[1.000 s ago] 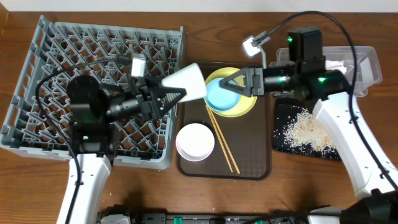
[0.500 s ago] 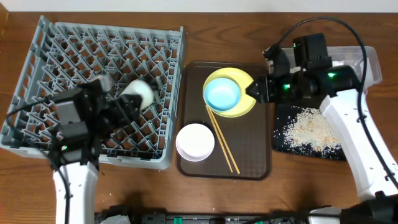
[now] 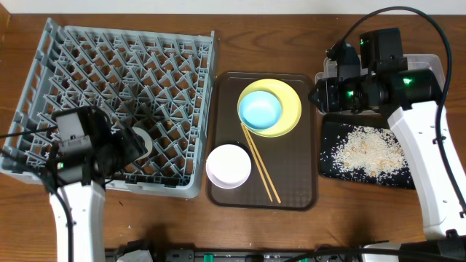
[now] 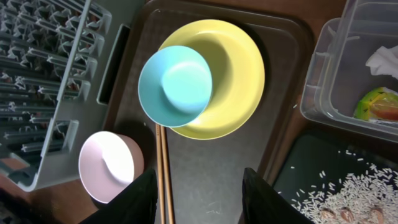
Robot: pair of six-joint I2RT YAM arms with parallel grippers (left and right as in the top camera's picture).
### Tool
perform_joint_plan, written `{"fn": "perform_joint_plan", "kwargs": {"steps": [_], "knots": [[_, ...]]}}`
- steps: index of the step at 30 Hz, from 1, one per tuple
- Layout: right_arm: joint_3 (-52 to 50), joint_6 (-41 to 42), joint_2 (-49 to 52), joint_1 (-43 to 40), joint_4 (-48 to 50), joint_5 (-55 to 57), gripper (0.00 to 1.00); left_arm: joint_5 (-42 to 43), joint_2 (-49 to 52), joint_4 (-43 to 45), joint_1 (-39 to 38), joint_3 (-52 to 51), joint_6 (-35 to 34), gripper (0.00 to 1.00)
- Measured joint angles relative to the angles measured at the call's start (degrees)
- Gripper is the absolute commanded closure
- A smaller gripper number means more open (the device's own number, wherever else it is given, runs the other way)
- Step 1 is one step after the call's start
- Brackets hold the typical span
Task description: Sort waste into correct bins and load items into the dishwasher
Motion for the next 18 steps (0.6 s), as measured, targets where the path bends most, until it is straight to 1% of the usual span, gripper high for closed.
{"fn": "perform_joint_plan", "kwargs": {"steps": [2, 4, 6, 8, 10, 11, 13, 15, 16, 17, 18], "knots": [[0.0, -0.02, 0.0, 0.0, -0.26, 0.17, 0.58, -1.03, 2.1, 0.44, 0.0, 0.0, 0.02, 0.68], [0.0, -0.07, 0.0, 0.0, -0.72, 0.33, 0.58, -2.51, 4.11, 1.07, 0.0, 0.0, 0.07, 0.59], [0.0, -0.2, 0.0, 0.0, -1.03, 0.39, 0.58, -3.87, 6.16, 2.16, 0.0, 0.0, 0.2, 0.56], [0.0, -0.22, 0.0, 0.0, -1.05, 0.39, 0.56, -4.83, 8.41, 3.28, 0.0, 0.0, 0.17, 0.44], [0.0, -0.24, 0.0, 0.0, -1.05, 0.42, 0.46, -5.07, 10.4, 4.17, 0.0, 0.0, 0.2, 0.36], [0.0, -0.24, 0.0, 0.0, -1.14, 0.46, 0.4, -5.07, 11.37, 4.5, 0.0, 0.0, 0.17, 0.27], [0.0, -0.55, 0.0, 0.0, -1.42, 0.5, 0.35, -5.05, 12.81, 4.96, 0.0, 0.0, 0.59, 0.16], [0.0, -0.59, 0.0, 0.0, -1.53, 0.52, 0.32, -5.25, 13.38, 4.52, 0.0, 0.0, 0.61, 0.14], [0.0, -0.66, 0.0, 0.0, -1.55, 0.55, 0.28, -5.31, 13.4, 4.46, 0.0, 0.0, 0.55, 0.13], [0.0, -0.52, 0.0, 0.0, -1.55, 0.55, 0.2, -5.27, 13.31, 4.48, 0.0, 0.0, 0.61, 0.13], [0.0, -0.48, 0.0, 0.0, -1.57, 0.5, 0.17, -4.76, 13.07, 4.33, 0.0, 0.04, 0.59, 0.09]]}}
